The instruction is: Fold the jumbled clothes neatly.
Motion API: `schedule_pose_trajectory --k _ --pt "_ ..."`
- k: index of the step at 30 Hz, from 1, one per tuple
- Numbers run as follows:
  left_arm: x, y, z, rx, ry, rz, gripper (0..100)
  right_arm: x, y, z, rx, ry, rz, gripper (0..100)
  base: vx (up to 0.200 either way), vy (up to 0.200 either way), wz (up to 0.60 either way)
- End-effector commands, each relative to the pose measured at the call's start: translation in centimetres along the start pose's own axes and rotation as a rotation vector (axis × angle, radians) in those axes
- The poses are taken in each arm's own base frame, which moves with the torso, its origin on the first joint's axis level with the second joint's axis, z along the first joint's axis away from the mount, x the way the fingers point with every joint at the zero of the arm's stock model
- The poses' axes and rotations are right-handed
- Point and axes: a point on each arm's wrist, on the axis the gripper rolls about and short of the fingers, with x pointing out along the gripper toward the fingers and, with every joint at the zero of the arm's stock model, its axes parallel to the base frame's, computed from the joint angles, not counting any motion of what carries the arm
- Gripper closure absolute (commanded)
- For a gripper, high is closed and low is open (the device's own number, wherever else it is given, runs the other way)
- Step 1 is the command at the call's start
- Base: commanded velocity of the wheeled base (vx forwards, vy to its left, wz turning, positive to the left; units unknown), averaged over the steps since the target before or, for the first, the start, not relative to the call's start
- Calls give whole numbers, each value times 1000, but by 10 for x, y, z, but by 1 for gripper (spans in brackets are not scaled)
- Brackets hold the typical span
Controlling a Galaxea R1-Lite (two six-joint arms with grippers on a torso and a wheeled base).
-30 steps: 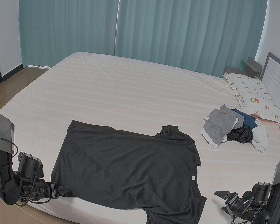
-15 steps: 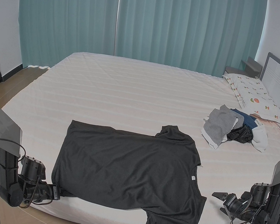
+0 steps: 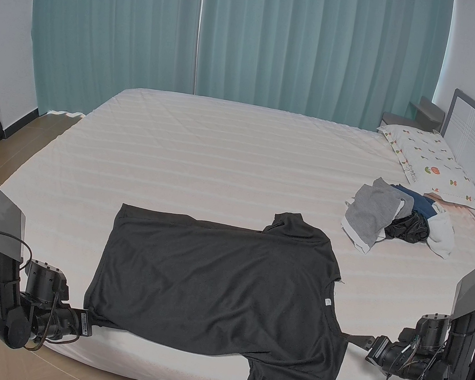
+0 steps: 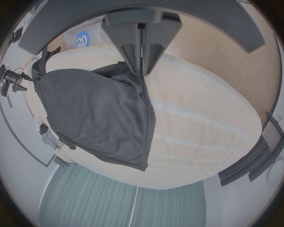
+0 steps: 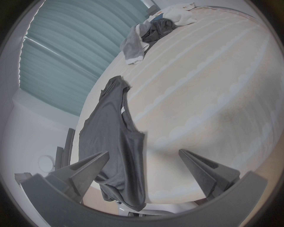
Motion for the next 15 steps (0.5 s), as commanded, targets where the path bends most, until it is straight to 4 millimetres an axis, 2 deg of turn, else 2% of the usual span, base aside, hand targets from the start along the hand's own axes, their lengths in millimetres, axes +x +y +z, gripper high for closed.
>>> schedule_pose_trajectory --k 1,7,15 --pt "-8 1 8 1 -46 -1 100 7 8 -8 -38 31 25 0 0 0 0" --pt "-14 3 12 8 -72 2 100 14 22 -19 -92 71 63 0 0 0 0" --pt "-13 8 15 -5 -83 18 100 18 23 -32 -173 112 43 0 0 0 0"
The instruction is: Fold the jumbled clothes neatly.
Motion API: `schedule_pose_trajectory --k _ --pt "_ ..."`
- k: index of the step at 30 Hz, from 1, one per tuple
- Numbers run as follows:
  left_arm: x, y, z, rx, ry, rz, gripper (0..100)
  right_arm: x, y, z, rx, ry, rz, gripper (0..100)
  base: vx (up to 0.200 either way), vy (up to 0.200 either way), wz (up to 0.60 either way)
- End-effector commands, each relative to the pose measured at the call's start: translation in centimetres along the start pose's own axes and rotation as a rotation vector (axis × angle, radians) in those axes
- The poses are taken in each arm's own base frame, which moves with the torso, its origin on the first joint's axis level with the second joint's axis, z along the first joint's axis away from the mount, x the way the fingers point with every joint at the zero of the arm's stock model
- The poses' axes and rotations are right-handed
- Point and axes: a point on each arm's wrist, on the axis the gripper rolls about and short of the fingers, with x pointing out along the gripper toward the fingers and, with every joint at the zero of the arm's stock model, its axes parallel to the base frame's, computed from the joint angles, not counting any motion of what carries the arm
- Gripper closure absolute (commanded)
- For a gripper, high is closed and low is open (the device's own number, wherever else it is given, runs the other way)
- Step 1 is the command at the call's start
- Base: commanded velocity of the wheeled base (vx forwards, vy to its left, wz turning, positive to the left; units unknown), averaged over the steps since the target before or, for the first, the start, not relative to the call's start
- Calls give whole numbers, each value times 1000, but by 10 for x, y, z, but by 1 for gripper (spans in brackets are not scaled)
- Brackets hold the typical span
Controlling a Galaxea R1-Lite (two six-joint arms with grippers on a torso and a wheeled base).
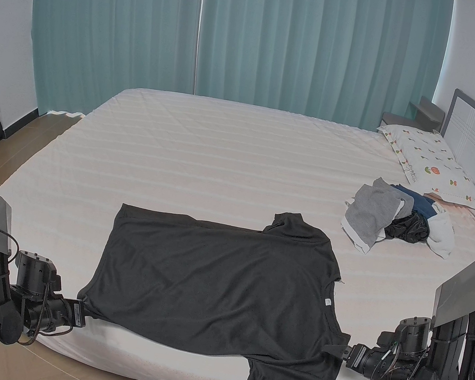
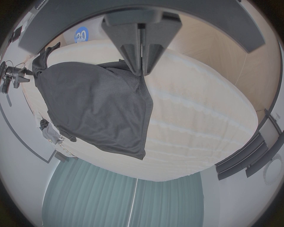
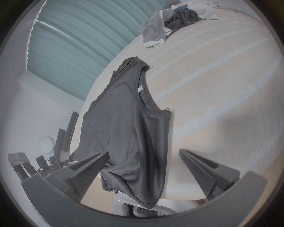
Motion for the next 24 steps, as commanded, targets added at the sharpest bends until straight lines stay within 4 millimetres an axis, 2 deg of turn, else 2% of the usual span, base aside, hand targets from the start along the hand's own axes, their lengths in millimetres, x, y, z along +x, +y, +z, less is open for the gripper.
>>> schedule_pose_trajectory --k 1,5,11,12,14,15,16,24 --pt "-1 2 2 -7 -9 5 100 3 2 -9 -49 27 -15 0 0 0 0" --pt "-1 2 2 1 -8 5 100 9 9 -21 -99 40 -57 0 0 0 0" --pt "-1 5 2 9 -10 16 100 10 10 -25 -108 34 -87 0 0 0 0" --pt "-1 6 2 8 -9 19 100 9 9 -25 -105 36 -92 100 0 0 0" --pt "-1 7 2 9 -10 20 100 8 9 -25 -103 36 -93 100 0 0 0" --pt "-1 10 3 14 -12 30 100 -1 5 -30 -100 69 -116 100 0 0 0" --pt "-1 10 3 16 -12 31 100 -1 5 -30 -100 69 -116 100 0 0 0" --pt "-3 23 6 58 -20 73 100 -16 5 -19 -69 41 -78 100 0 0 0"
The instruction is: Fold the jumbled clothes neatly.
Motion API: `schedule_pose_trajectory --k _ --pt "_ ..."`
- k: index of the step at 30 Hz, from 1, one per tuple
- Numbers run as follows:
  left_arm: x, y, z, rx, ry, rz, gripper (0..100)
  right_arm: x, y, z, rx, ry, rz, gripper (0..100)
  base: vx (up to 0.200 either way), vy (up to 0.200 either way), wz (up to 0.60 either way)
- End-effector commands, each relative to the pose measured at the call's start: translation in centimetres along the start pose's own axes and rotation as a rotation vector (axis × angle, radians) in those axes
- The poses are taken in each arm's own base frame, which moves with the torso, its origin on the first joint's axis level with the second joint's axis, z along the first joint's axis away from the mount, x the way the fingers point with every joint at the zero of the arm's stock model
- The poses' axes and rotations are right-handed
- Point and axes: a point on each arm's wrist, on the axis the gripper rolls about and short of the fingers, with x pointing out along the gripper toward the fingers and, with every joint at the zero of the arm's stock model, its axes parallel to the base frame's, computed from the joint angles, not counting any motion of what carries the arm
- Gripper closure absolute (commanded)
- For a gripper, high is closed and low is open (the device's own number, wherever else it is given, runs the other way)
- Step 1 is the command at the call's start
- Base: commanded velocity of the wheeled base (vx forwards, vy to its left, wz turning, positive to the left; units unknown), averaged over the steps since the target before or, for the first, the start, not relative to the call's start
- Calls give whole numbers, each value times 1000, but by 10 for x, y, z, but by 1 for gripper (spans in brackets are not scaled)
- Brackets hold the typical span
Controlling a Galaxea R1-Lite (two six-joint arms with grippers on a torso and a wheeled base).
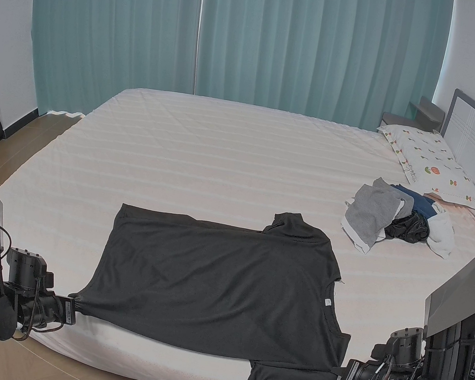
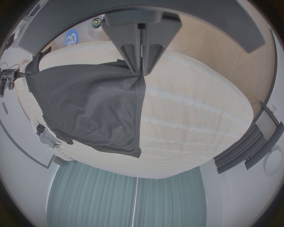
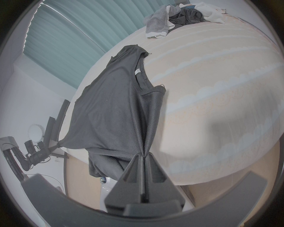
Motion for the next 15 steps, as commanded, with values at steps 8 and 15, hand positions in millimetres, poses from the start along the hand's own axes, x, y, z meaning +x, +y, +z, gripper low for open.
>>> schedule_pose_trajectory --k 8,15 --pt "-14 19 13 16 -77 65 100 -12 -1 5 15 -20 11 100 0 0 0" --pt "-20 24 11 52 -77 85 100 -16 6 6 8 -26 31 100 0 0 0"
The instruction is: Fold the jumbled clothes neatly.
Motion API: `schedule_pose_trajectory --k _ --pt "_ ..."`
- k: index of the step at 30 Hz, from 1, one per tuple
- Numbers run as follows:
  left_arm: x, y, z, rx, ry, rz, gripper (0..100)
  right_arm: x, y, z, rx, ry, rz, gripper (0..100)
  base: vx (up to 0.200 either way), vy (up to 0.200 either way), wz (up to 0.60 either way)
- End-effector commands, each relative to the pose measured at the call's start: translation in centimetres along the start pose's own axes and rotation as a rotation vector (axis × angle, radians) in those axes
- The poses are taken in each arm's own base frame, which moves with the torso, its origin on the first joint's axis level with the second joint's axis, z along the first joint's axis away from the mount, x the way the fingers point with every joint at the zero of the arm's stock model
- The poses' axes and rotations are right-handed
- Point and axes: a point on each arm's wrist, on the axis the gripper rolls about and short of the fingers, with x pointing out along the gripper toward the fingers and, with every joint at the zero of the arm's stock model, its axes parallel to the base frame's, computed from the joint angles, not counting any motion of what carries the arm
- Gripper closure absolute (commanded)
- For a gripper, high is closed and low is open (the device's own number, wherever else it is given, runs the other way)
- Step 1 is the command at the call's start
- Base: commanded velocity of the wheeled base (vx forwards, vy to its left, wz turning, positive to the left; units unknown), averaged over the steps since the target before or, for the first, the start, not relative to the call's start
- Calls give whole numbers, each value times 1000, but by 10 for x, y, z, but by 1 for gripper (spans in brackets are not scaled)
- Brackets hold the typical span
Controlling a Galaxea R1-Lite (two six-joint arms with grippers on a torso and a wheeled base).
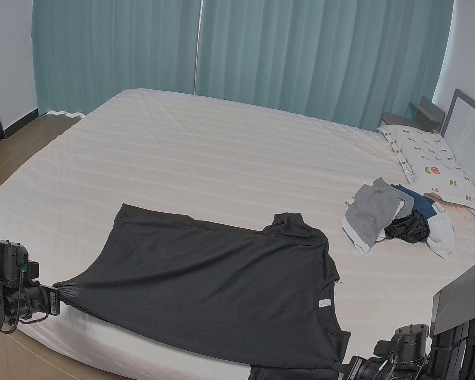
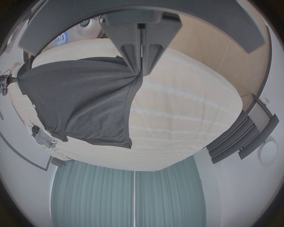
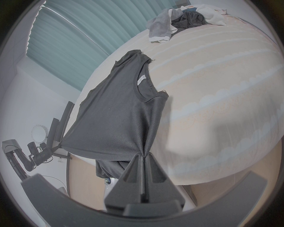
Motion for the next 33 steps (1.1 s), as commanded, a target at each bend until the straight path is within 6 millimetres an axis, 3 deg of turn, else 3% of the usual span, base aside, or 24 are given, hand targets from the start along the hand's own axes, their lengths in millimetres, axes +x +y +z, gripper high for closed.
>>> schedule_pose_trajectory --k 1,19,33 --pt "-5 3 0 3 -8 10 100 -7 3 0 2 -2 4 100 0 0 0" --pt "11 2 -49 183 278 21 100 -7 -3 -20 -79 173 -79 100 0 0 0" --pt "18 2 -54 174 288 14 100 -4 -5 -22 -92 176 -82 100 0 0 0"
